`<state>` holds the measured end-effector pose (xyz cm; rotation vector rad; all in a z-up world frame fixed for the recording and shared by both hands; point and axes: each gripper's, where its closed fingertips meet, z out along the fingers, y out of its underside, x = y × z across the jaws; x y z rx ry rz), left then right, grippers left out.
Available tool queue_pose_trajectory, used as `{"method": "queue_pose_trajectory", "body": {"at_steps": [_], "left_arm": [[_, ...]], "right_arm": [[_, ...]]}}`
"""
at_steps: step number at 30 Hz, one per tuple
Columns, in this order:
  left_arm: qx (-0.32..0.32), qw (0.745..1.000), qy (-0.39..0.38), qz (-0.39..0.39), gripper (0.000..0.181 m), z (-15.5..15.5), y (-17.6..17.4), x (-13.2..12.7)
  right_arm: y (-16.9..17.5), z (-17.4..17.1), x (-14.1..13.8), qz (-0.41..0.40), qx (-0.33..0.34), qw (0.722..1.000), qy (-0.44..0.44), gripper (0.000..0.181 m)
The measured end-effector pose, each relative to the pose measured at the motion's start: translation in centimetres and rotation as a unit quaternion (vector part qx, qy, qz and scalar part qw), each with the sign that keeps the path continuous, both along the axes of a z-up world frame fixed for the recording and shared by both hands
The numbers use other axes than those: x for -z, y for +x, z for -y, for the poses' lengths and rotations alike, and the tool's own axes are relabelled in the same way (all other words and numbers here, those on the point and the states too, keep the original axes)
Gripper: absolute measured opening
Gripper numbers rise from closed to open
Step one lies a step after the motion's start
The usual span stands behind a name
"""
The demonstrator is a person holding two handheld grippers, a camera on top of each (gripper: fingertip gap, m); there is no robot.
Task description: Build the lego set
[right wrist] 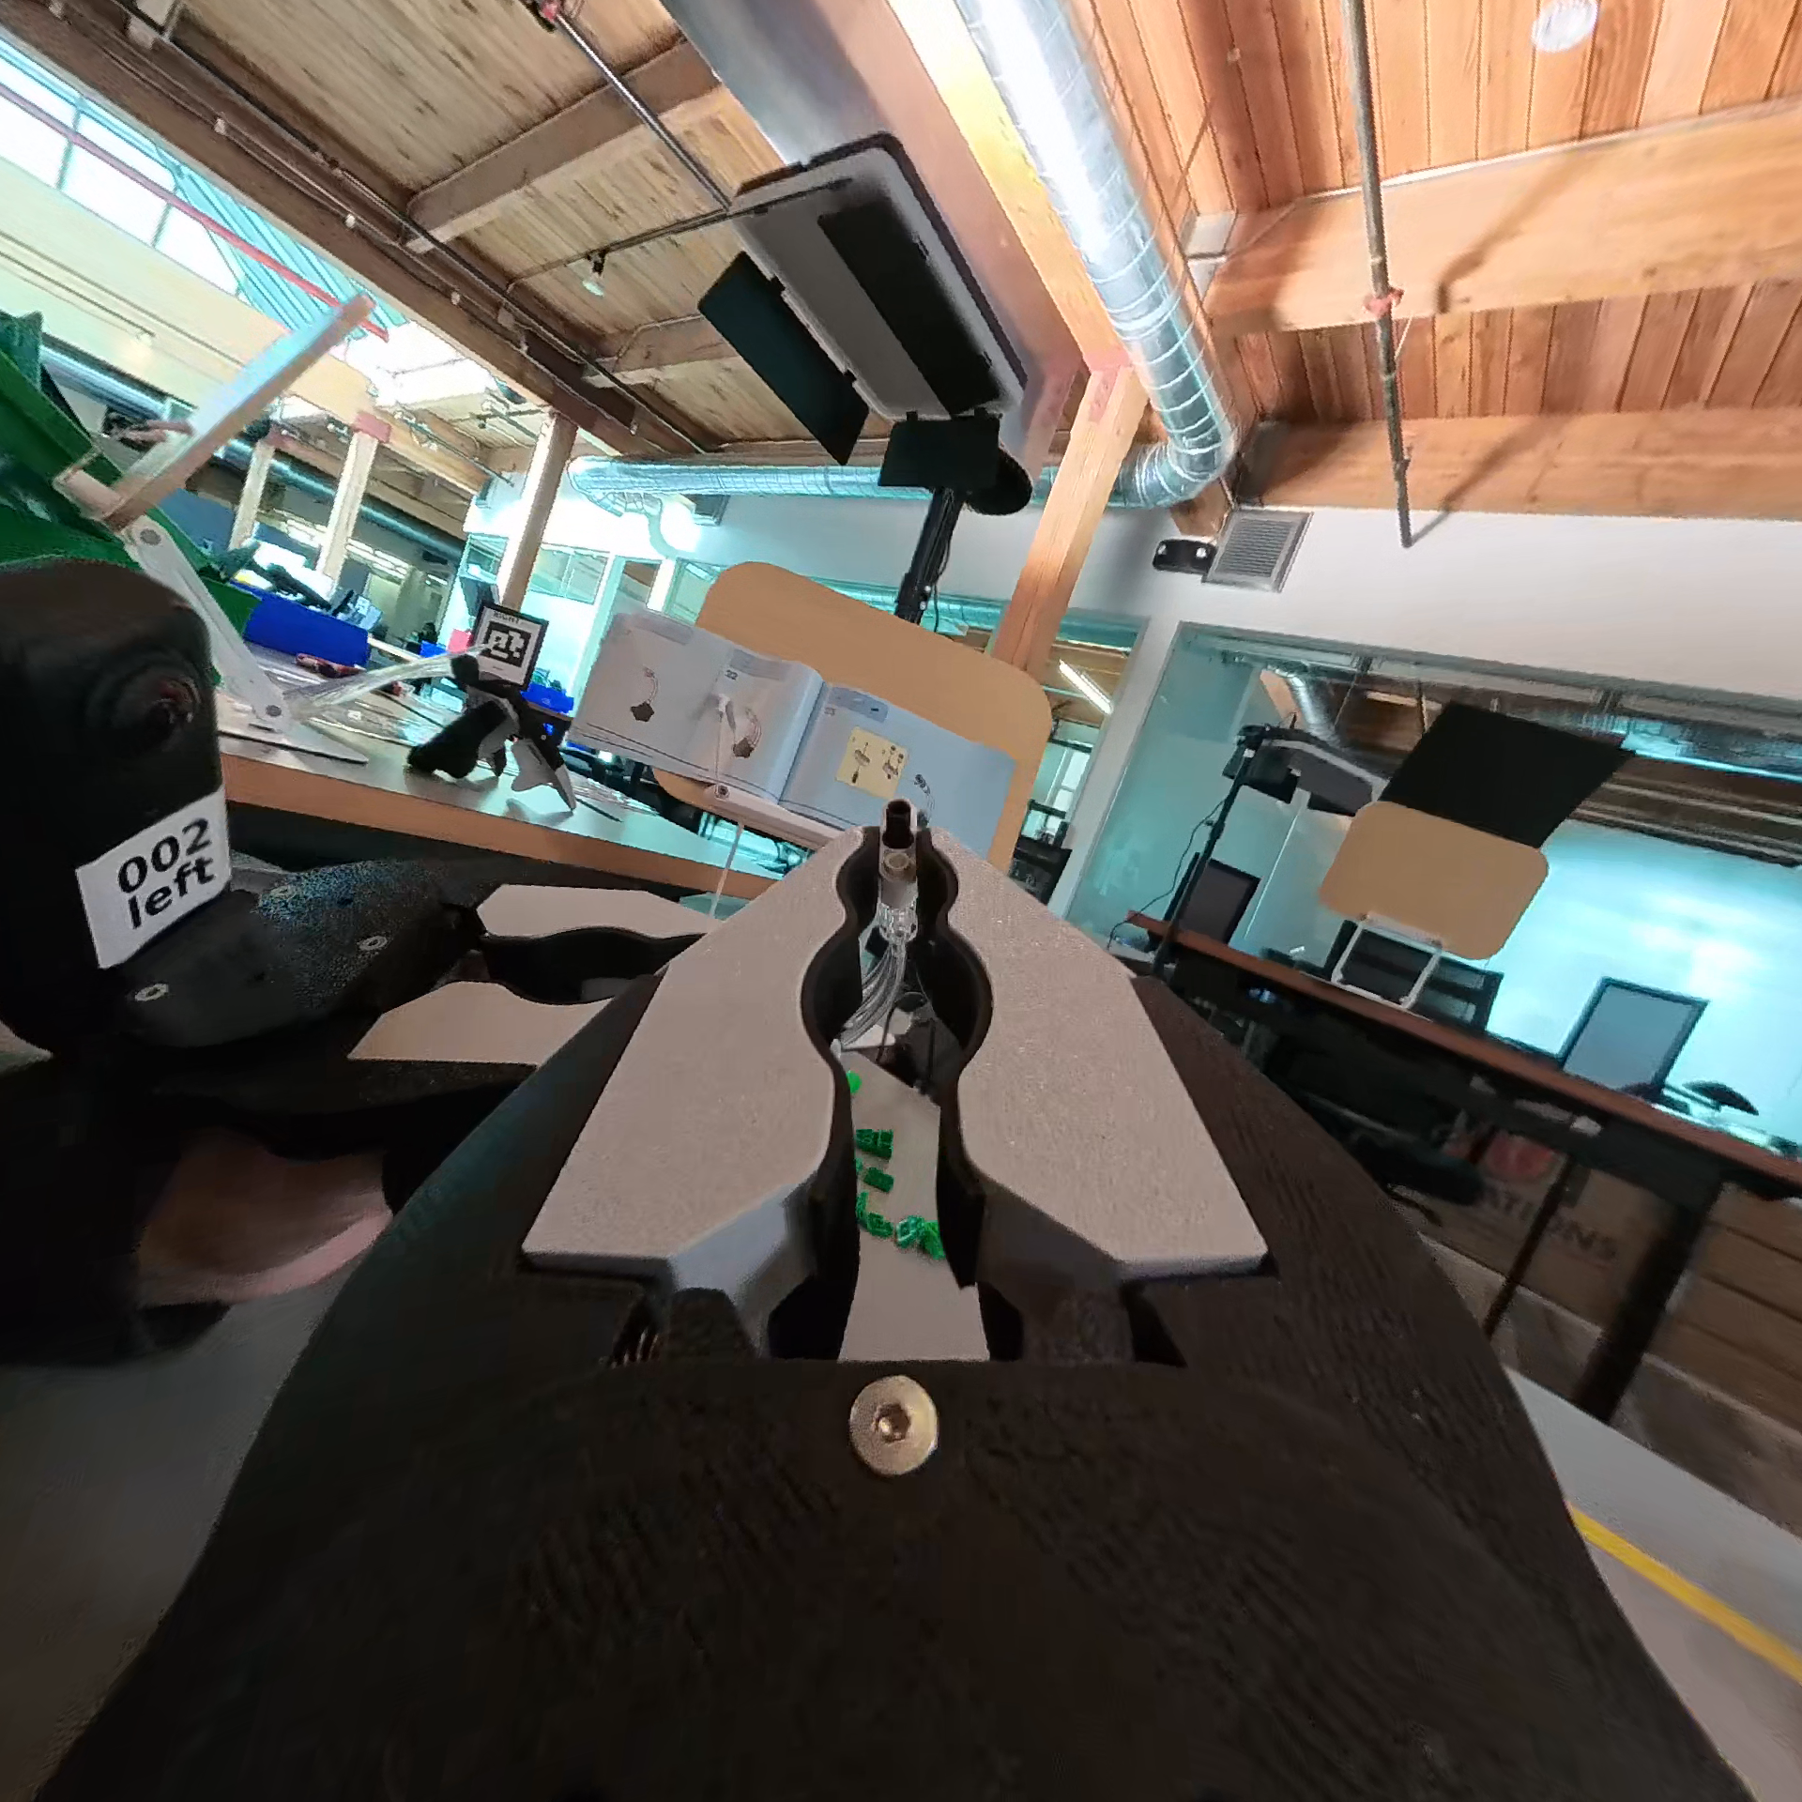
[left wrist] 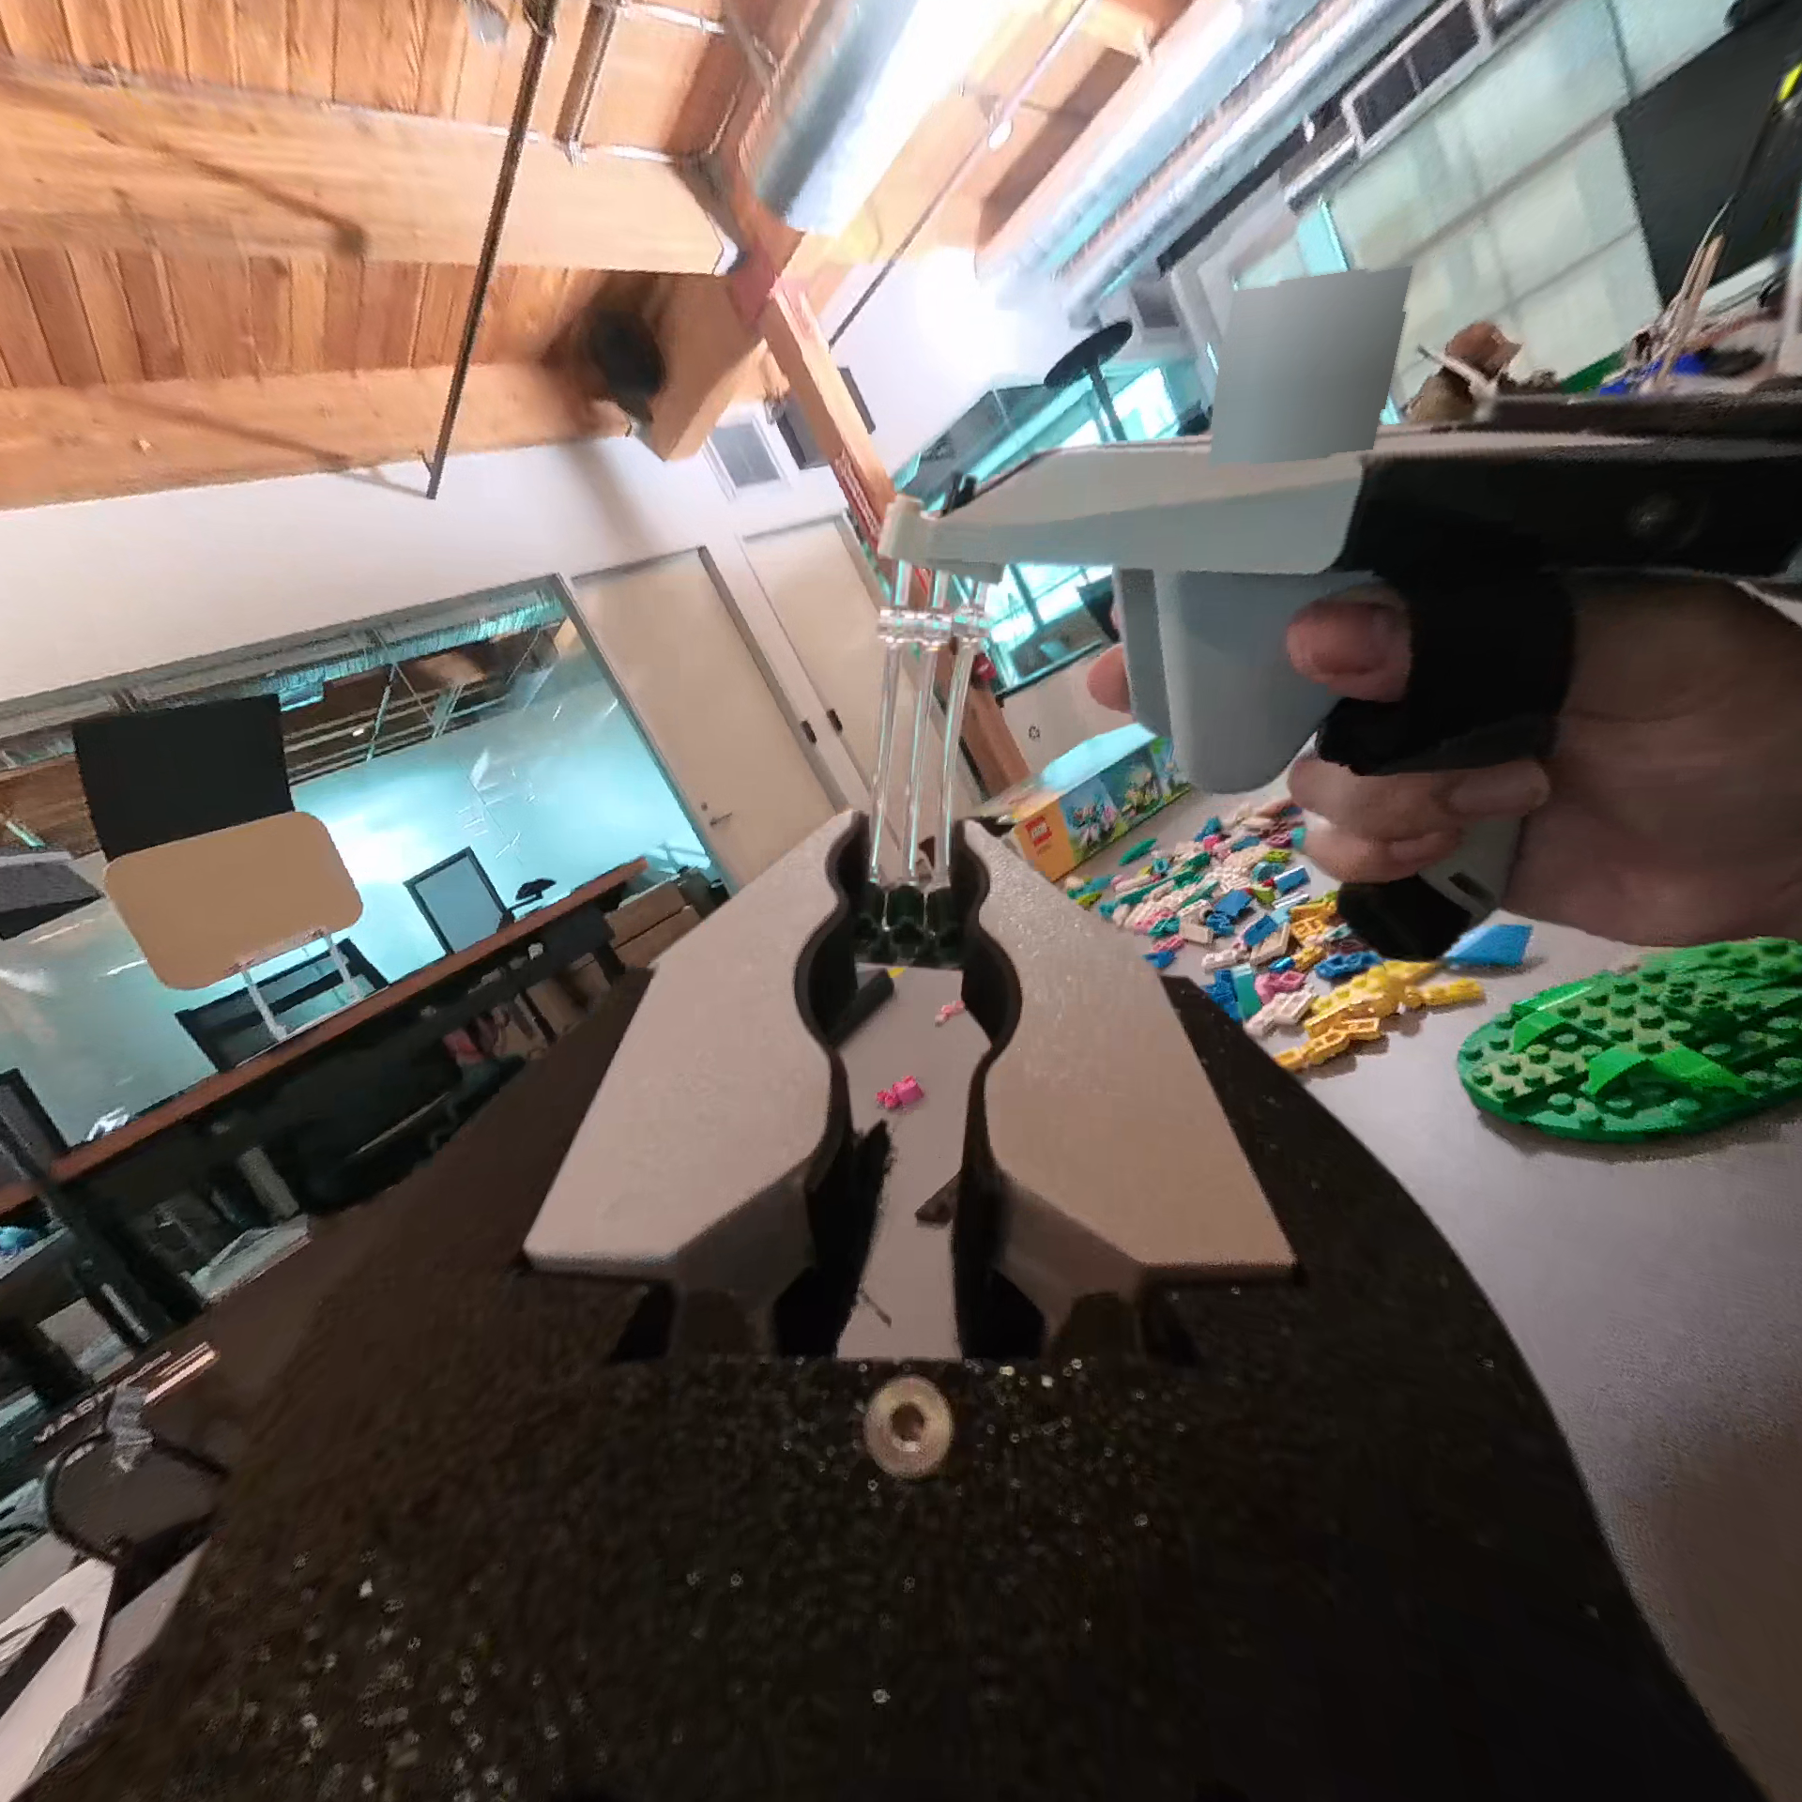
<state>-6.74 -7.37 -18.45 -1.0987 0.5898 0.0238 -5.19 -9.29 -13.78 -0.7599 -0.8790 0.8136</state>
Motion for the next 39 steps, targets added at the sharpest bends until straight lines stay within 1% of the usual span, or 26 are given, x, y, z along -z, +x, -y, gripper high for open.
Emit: {"method": "queue_pose_trajectory", "body": {"at_steps": [8,14,17,18,19,21,22,26,29,39], "left_arm": [[-0.015,1.000,0.016,-0.017,0.013,0.0,0.0,-0.1],[-0.050,0.997,0.014,-0.051,0.013,-0.6,-0.6,0.4],[-0.068,0.994,0.014,-0.079,0.012,-0.9,-0.7,0.7],[-0.064,0.993,0.023,-0.097,0.000,-0.7,-0.4,0.8],[-0.070,0.990,0.039,-0.112,0.000,-0.4,-0.1,0.6],[-0.081,0.985,0.048,-0.142,0.000,-0.3,0.5,0.6],[-0.078,0.985,0.040,-0.148,0.000,-0.4,0.8,0.9],[-0.061,0.988,0.006,-0.141,0.000,-0.9,1.1,1.9],[-0.056,0.990,-0.008,-0.129,0.000,-1.0,1.0,2.1],[-0.053,0.992,-0.022,-0.108,0.000,-1.2,0.7,2.1]], "right_arm": [[-0.2,-0.2,0.0,0.028,0.019,0.999,-0.009,0.006],[-0.3,-1.3,0.8,0.058,0.021,0.997,-0.053,0.007],[-0.3,-1.9,1.3,0.070,0.027,0.995,-0.069,0.006],[-0.5,-2.5,1.9,0.085,0.039,0.993,-0.078,0.006],[-0.6,-2.9,2.6,0.103,0.045,0.990,-0.085,0.007],[-0.7,-2.9,3.0,0.102,0.025,0.989,-0.100,0.006],[-0.6,-3.0,2.9,0.094,0.020,0.989,-0.113,0.006],[-0.2,-4.1,3.1,0.089,0.030,0.987,-0.134,0.006],[-0.1,-4.3,3.3,0.087,0.031,0.985,-0.142,0.006],[-0.5,-3.8,3.5,0.092,0.017,0.985,-0.142,0.006]]}}
